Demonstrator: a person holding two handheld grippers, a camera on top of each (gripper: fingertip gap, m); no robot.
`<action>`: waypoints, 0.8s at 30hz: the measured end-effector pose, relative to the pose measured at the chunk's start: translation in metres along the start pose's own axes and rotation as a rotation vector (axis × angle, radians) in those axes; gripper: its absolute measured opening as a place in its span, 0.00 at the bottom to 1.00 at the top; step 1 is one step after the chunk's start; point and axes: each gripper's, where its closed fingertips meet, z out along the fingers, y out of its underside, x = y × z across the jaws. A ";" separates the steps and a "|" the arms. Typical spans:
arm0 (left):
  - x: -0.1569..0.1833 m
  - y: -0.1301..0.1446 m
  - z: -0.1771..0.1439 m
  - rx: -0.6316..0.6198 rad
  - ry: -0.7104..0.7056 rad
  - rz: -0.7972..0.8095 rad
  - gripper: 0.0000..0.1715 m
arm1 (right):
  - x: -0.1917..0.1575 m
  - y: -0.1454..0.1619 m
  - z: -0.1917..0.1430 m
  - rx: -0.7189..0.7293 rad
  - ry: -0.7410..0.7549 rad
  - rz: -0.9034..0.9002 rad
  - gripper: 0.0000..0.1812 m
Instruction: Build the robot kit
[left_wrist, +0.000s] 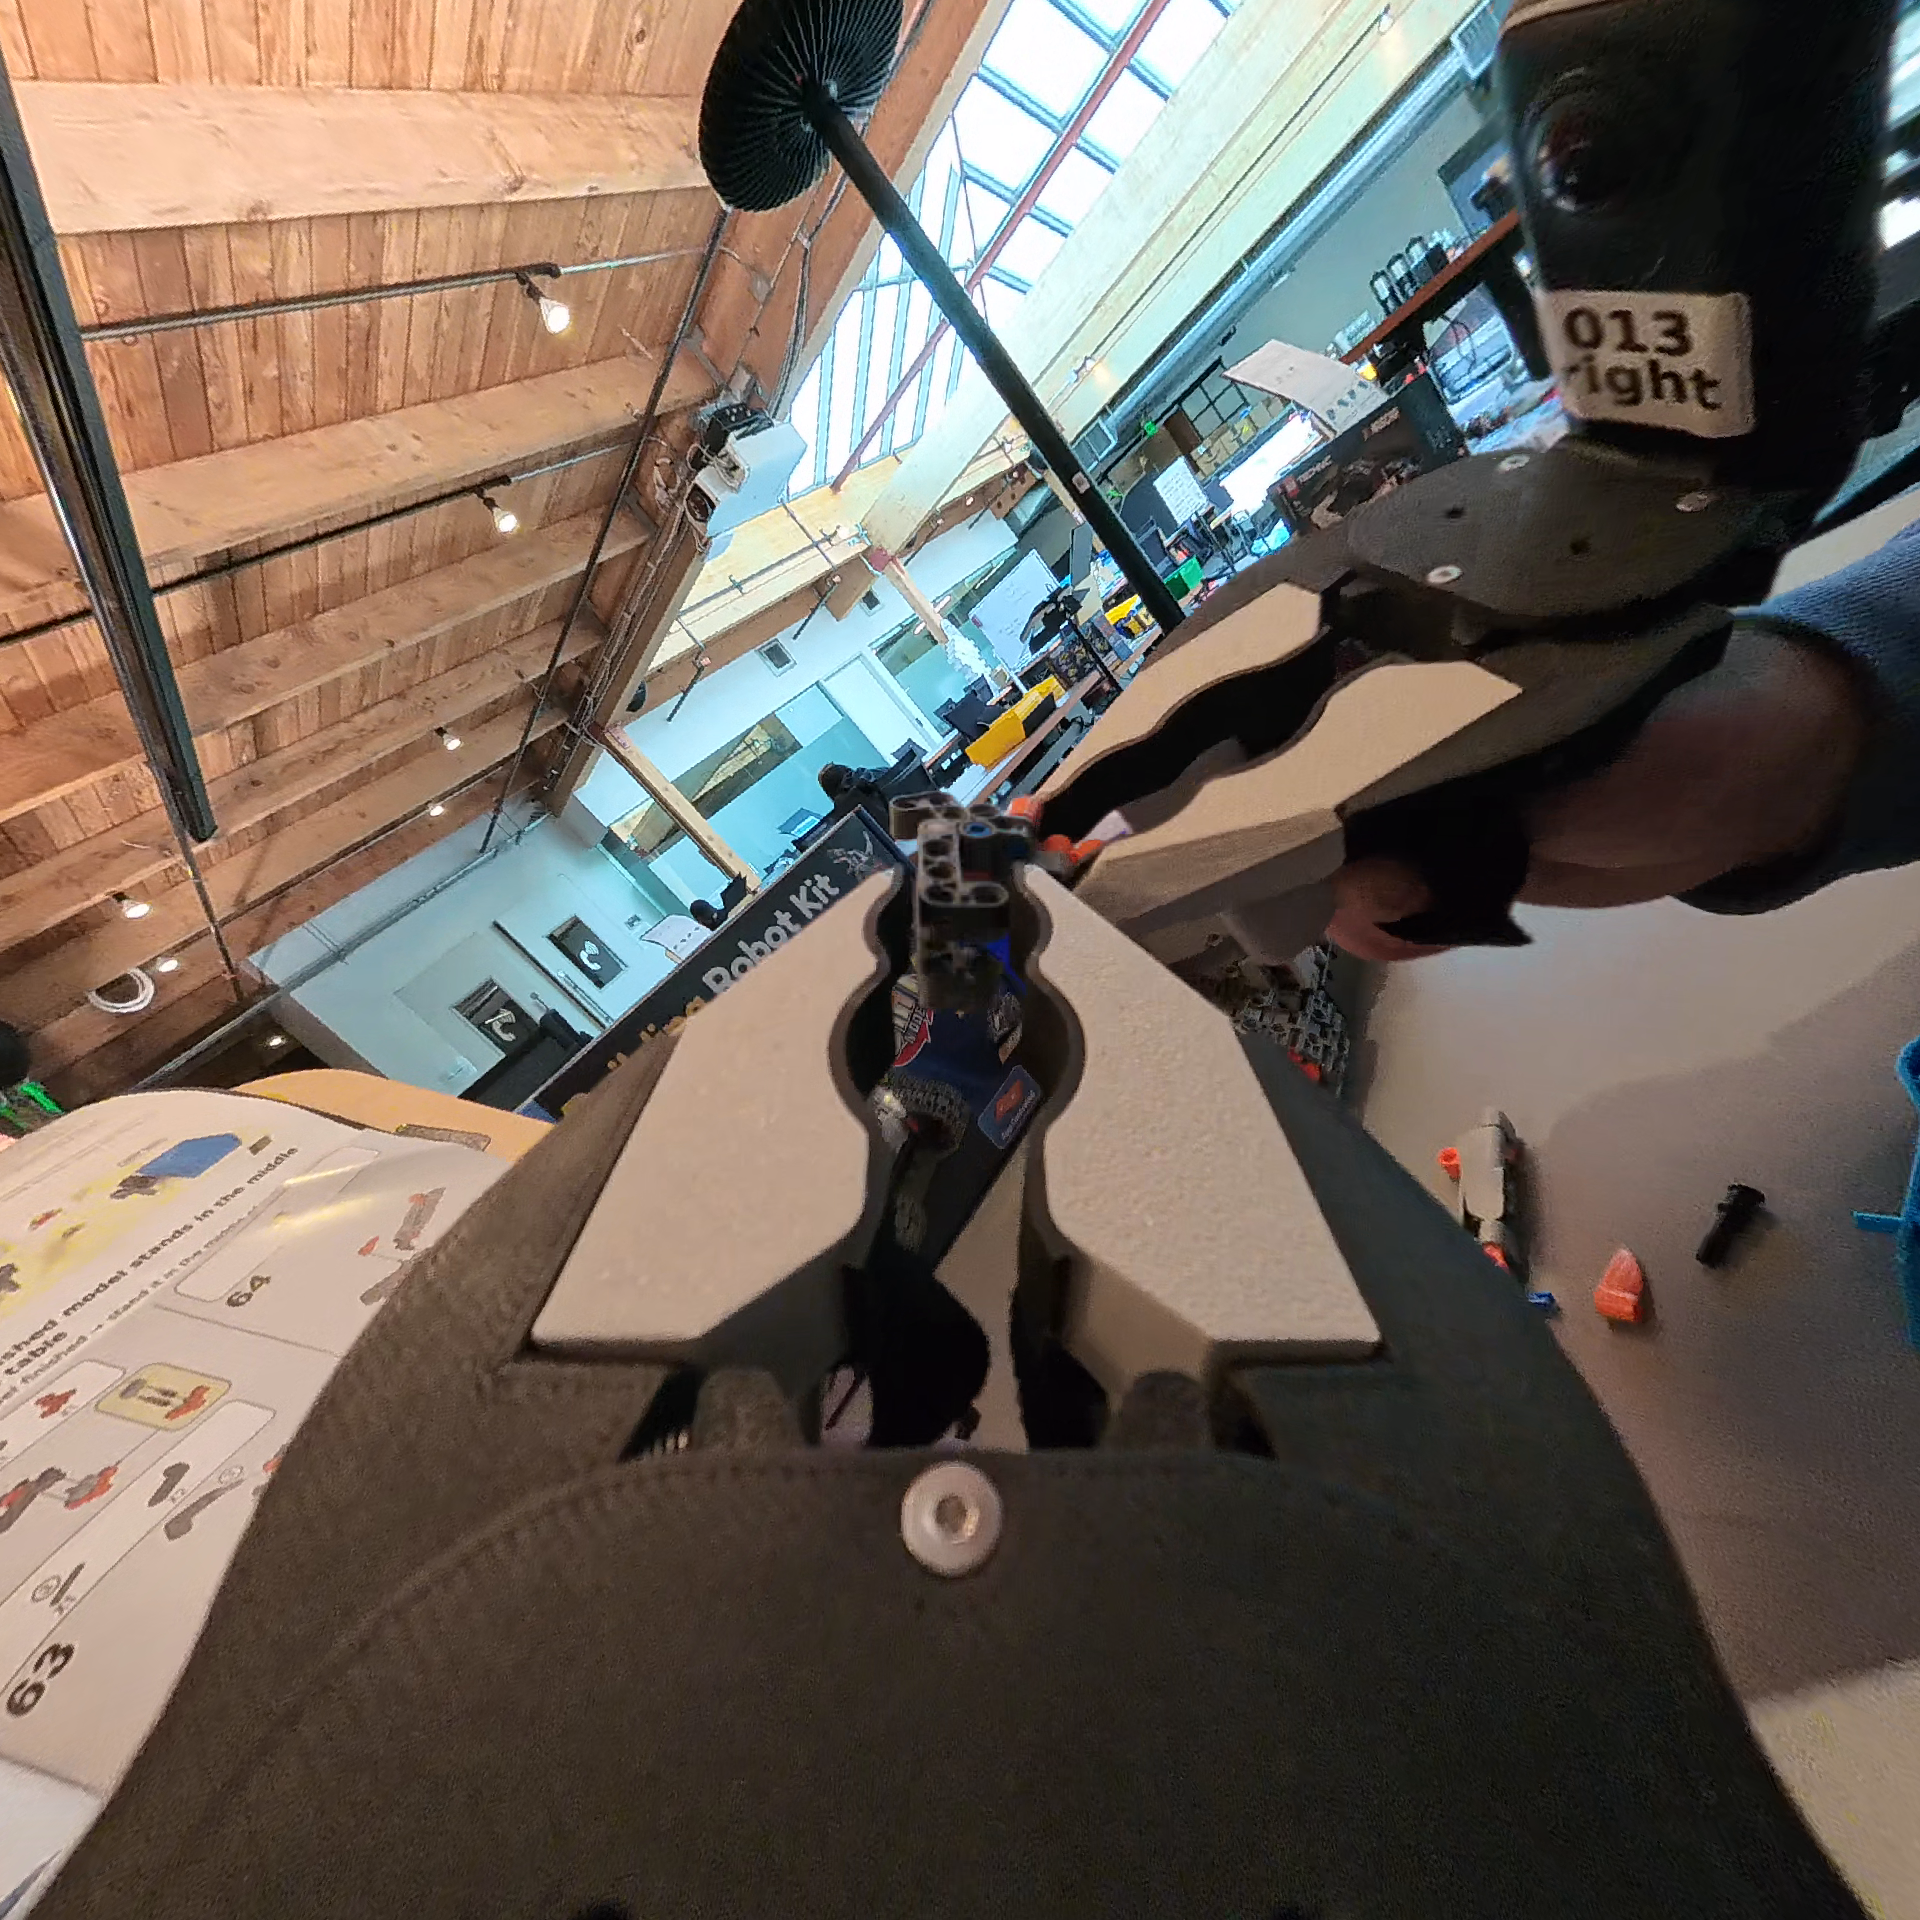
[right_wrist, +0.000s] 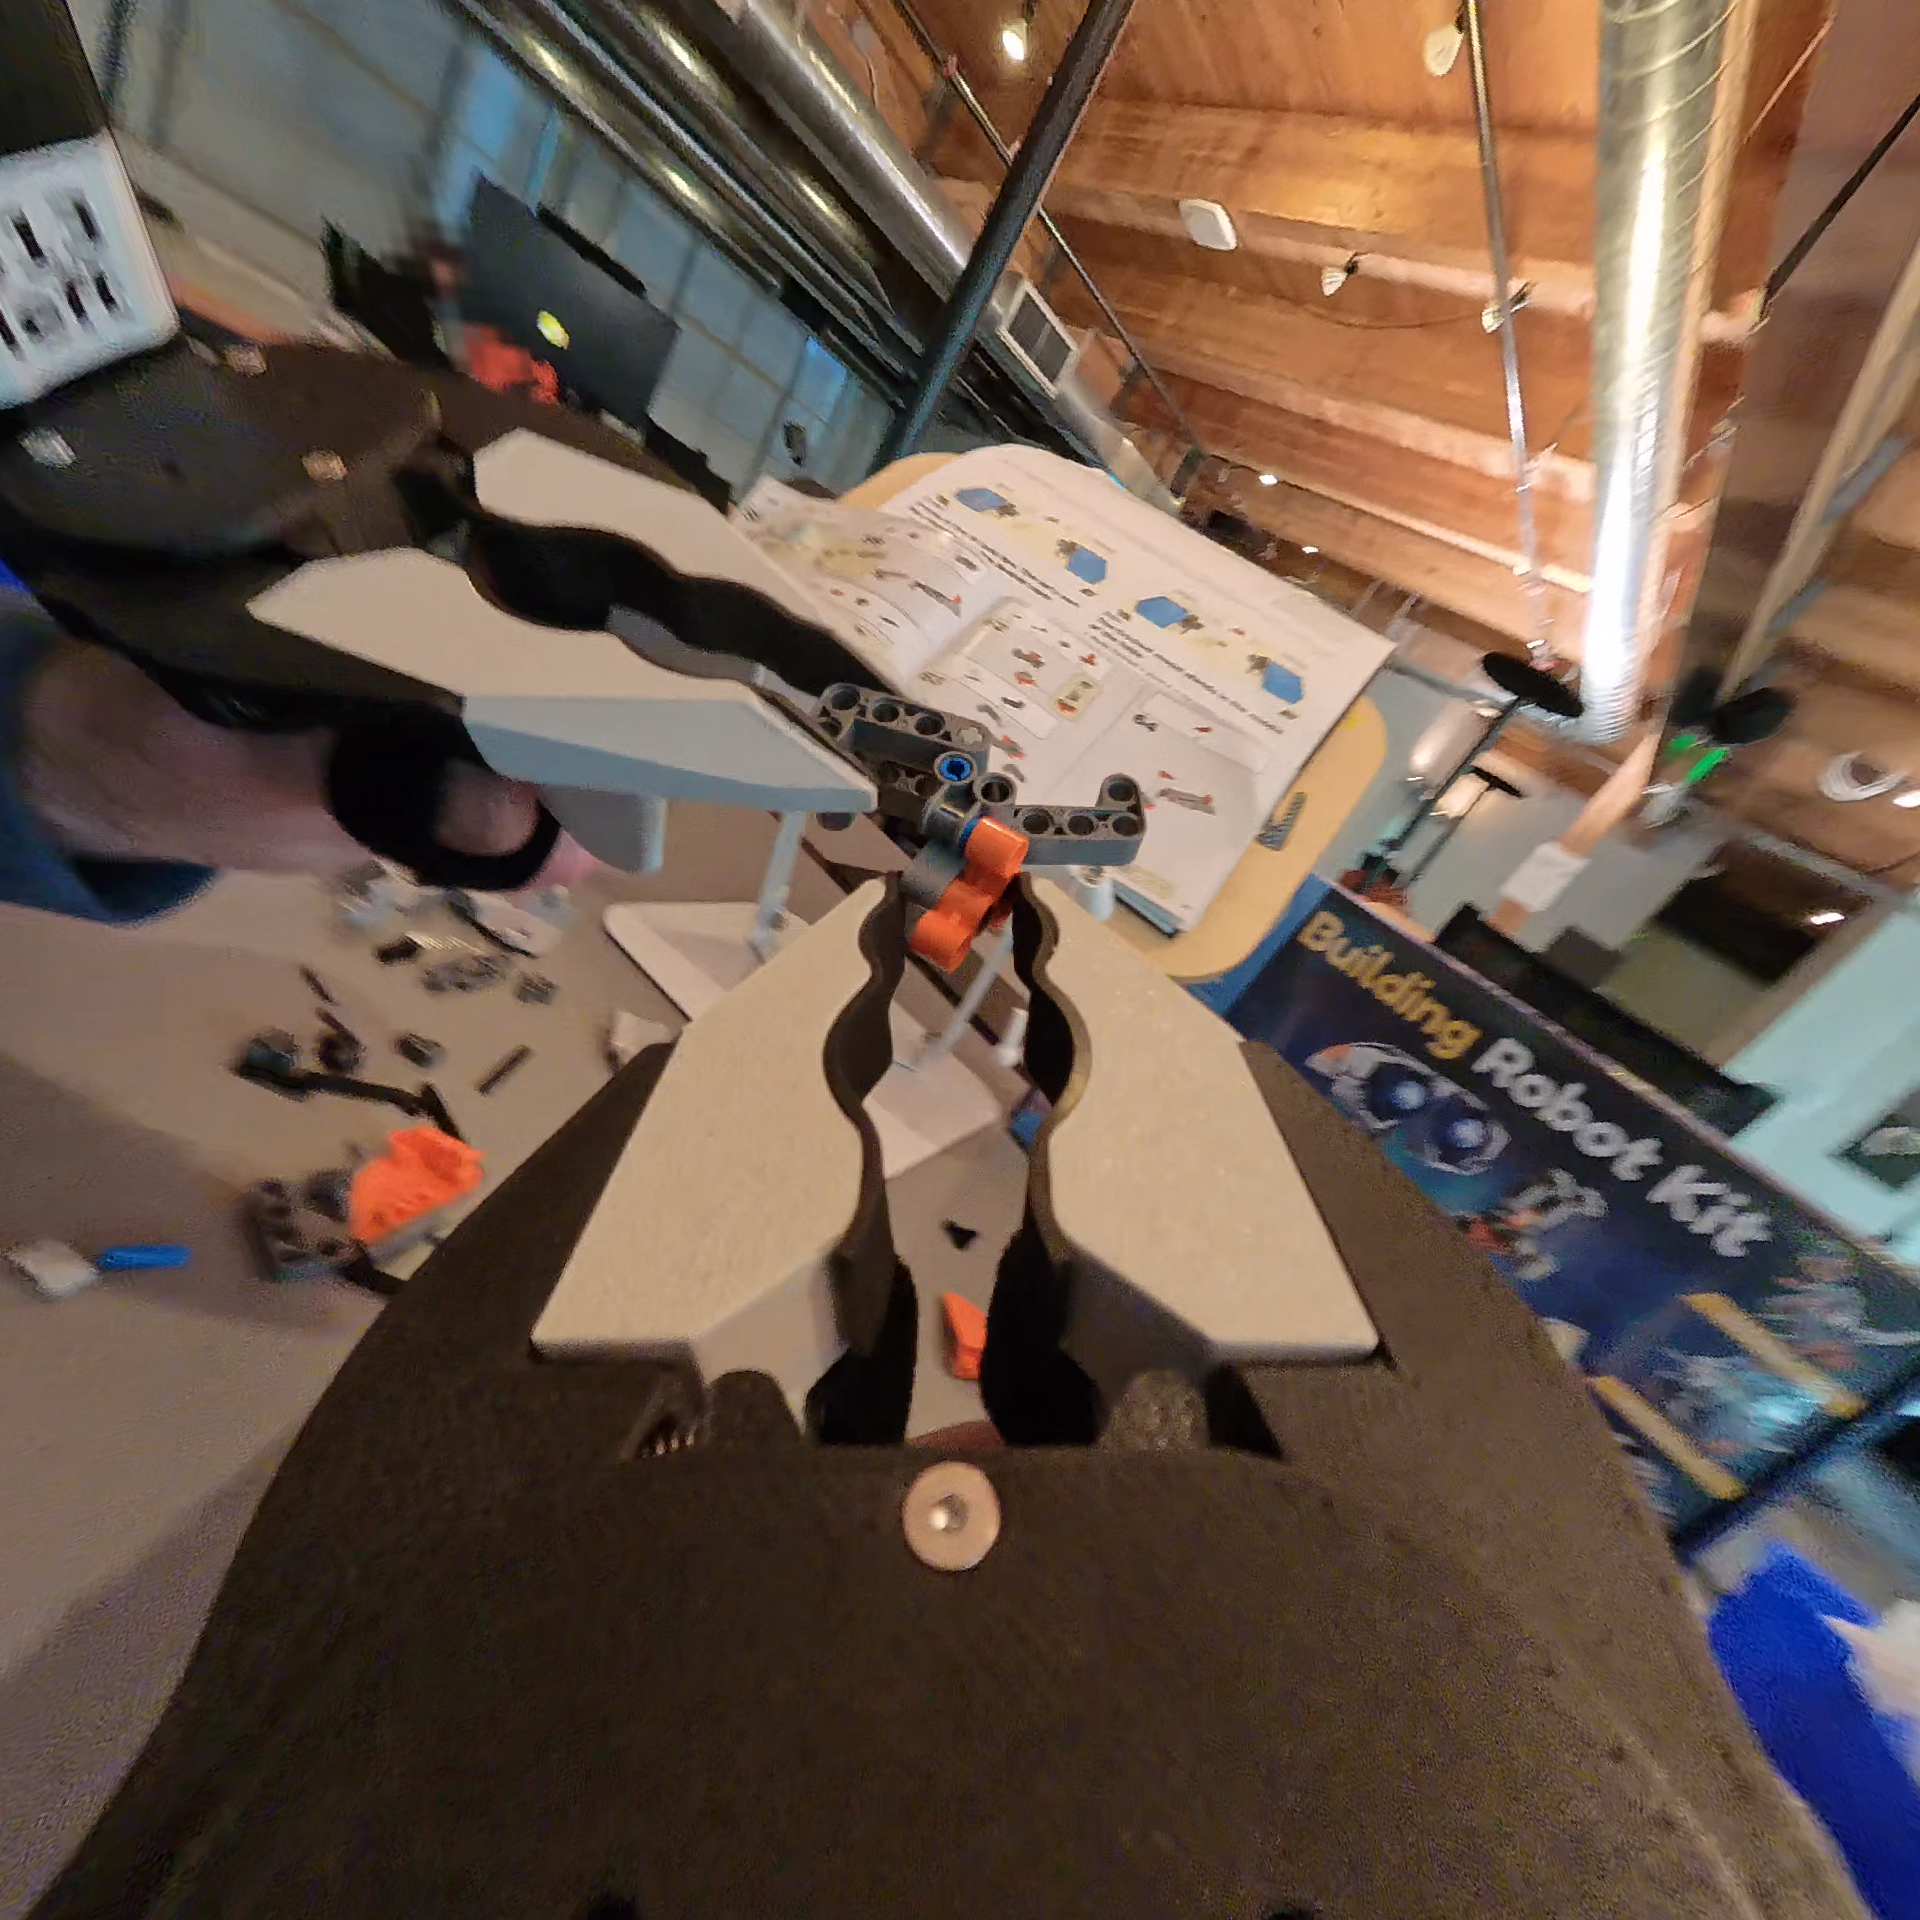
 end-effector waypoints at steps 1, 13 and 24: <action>0.000 0.001 0.001 -0.010 0.005 -0.006 0.11 | 0.002 0.001 0.000 -0.008 0.021 -0.048 0.10; 0.002 0.012 0.002 -0.095 0.012 0.036 0.08 | 0.004 0.001 -0.001 -0.007 0.075 -0.181 0.10; 0.004 0.017 0.000 -0.127 0.027 0.056 0.08 | 0.002 0.006 0.000 -0.014 0.061 -0.193 0.10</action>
